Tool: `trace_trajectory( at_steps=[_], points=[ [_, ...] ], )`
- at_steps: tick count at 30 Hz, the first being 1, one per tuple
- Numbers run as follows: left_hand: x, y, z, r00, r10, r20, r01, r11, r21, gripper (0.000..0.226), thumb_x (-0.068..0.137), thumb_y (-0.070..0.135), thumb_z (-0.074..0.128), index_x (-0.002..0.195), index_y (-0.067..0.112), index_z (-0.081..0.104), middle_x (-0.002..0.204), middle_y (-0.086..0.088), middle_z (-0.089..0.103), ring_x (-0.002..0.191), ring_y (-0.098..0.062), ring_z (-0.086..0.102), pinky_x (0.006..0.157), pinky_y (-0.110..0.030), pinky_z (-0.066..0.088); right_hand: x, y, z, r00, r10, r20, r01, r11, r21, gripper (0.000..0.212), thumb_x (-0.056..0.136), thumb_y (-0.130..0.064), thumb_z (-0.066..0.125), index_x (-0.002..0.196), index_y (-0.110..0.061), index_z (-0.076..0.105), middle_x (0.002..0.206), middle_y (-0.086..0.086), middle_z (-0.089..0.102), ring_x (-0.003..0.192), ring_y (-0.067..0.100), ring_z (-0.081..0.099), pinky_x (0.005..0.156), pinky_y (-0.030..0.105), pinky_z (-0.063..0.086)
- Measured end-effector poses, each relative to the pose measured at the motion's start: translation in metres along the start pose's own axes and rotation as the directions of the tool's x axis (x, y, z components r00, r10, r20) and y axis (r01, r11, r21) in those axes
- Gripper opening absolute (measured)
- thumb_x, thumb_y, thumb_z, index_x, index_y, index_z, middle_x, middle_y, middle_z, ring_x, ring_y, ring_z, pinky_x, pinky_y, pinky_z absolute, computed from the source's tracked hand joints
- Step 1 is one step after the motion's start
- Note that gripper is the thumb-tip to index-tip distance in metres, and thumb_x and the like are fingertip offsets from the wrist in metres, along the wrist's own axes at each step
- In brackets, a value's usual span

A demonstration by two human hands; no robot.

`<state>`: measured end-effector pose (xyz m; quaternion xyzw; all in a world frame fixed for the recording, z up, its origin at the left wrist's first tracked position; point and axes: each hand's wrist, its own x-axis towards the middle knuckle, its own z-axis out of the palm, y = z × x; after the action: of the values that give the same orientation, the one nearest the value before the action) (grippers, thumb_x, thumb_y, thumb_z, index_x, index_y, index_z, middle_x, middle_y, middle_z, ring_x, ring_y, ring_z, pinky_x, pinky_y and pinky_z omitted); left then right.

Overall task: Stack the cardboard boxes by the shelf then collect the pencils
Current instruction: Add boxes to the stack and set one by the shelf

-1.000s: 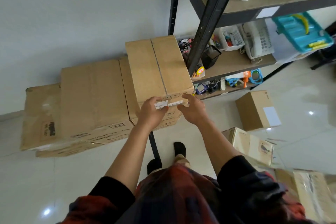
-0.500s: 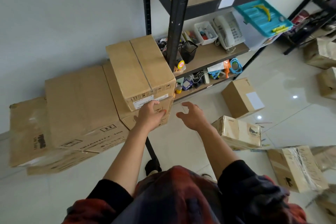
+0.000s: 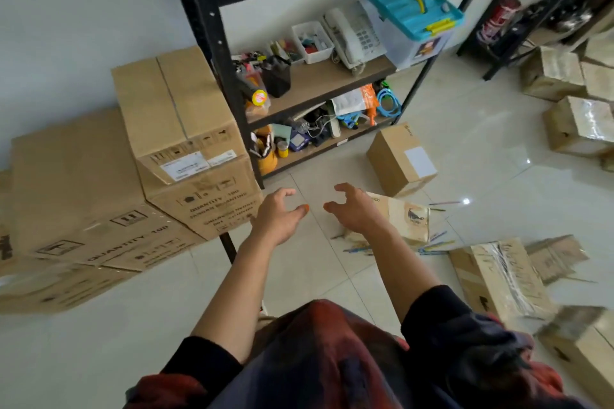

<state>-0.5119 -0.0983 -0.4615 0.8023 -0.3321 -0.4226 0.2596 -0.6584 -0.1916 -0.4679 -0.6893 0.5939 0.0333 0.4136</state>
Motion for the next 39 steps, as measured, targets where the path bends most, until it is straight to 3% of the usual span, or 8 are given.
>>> trace_trajectory(
  at_steps=[6,7,10,14,25,29,34,39],
  points=[
    [-0.036,0.009,0.066,1.0,-0.01,0.03,0.011,0.999,-0.051,0.045,0.089,0.04,0.065,0.13,0.029,0.052,0.143,0.001,0.048,0.133,-0.024,0.043,0.114,-0.053,0.028,-0.026,0.078,-0.023,0.998,0.053,0.013,-0.054,0.998,0.019,0.057,0.09,-0.036,0.066,0.141,-0.021,0.047,0.135,0.012,0.051,0.123,0.031,0.05,0.072,0.021,0.047],
    [-0.041,0.01,0.073,0.999,-0.012,0.037,0.014,0.998,-0.055,0.044,0.089,0.039,0.065,0.13,0.029,0.052,0.142,0.001,0.048,0.132,-0.024,0.044,0.114,-0.052,0.028,-0.029,0.086,-0.024,0.998,0.064,0.014,-0.065,0.998,0.025,0.056,0.09,-0.036,0.066,0.141,-0.02,0.048,0.133,0.012,0.053,0.122,0.03,0.051,0.072,0.022,0.048],
    [-0.053,0.01,0.089,0.998,-0.037,0.057,0.039,0.999,-0.025,0.045,0.089,0.04,0.065,0.131,0.029,0.051,0.142,0.002,0.049,0.131,-0.024,0.045,0.113,-0.052,0.029,-0.037,0.104,-0.024,0.994,0.104,0.043,-0.106,0.992,0.071,0.057,0.089,-0.037,0.065,0.141,-0.021,0.048,0.138,0.014,0.051,0.123,0.032,0.051,0.101,0.041,0.046],
    [-0.056,0.01,0.098,0.996,-0.054,0.07,0.055,0.998,-0.01,0.046,0.09,0.04,0.065,0.132,0.029,0.05,0.142,0.001,0.049,0.132,-0.024,0.044,0.114,-0.052,0.029,-0.042,0.116,-0.023,0.99,0.114,0.084,-0.122,0.988,0.099,0.056,0.089,-0.038,0.064,0.141,-0.022,0.047,0.142,0.013,0.048,0.125,0.032,0.049,0.106,0.043,0.042],
    [-0.05,0.02,0.132,0.985,-0.042,0.17,0.04,0.999,0.017,0.044,0.092,0.038,0.063,0.133,0.028,0.048,0.144,-0.001,0.046,0.134,-0.027,0.043,0.112,-0.052,0.032,-0.048,0.153,-0.037,0.976,0.196,0.096,-0.21,0.963,0.17,0.051,0.091,-0.034,0.066,0.137,-0.017,0.051,0.137,0.009,0.052,0.121,0.028,0.051,0.101,0.037,0.044],
    [-0.049,0.018,0.141,0.968,-0.052,0.244,0.048,0.999,0.026,0.047,0.093,0.034,0.062,0.136,0.025,0.047,0.147,-0.002,0.043,0.135,-0.026,0.042,0.108,-0.04,0.038,-0.05,0.168,-0.035,0.966,0.244,0.083,-0.257,0.942,0.217,0.049,0.091,-0.033,0.066,0.135,-0.014,0.053,0.132,0.009,0.057,0.114,0.024,0.055,0.091,0.032,0.045],
    [-0.04,0.015,0.148,0.947,-0.097,0.306,0.082,0.995,0.06,0.047,0.094,0.032,0.063,0.137,0.023,0.048,0.146,-0.002,0.044,0.134,-0.022,0.042,0.102,-0.033,0.037,-0.052,0.19,-0.028,0.944,0.305,0.122,-0.328,0.897,0.297,0.049,0.091,-0.035,0.066,0.136,-0.016,0.054,0.135,0.009,0.057,0.121,0.025,0.055,0.104,0.035,0.043],
    [-0.017,0.015,0.17,0.946,-0.12,0.303,0.1,0.992,0.081,0.046,0.093,0.032,0.063,0.136,0.025,0.048,0.141,0.001,0.049,0.13,-0.019,0.046,0.103,-0.034,0.039,-0.031,0.228,-0.024,0.923,0.345,0.173,-0.385,0.854,0.35,0.044,0.09,-0.032,0.068,0.13,-0.015,0.058,0.13,0.012,0.061,0.114,0.026,0.059,0.1,0.036,0.046]
  ],
)
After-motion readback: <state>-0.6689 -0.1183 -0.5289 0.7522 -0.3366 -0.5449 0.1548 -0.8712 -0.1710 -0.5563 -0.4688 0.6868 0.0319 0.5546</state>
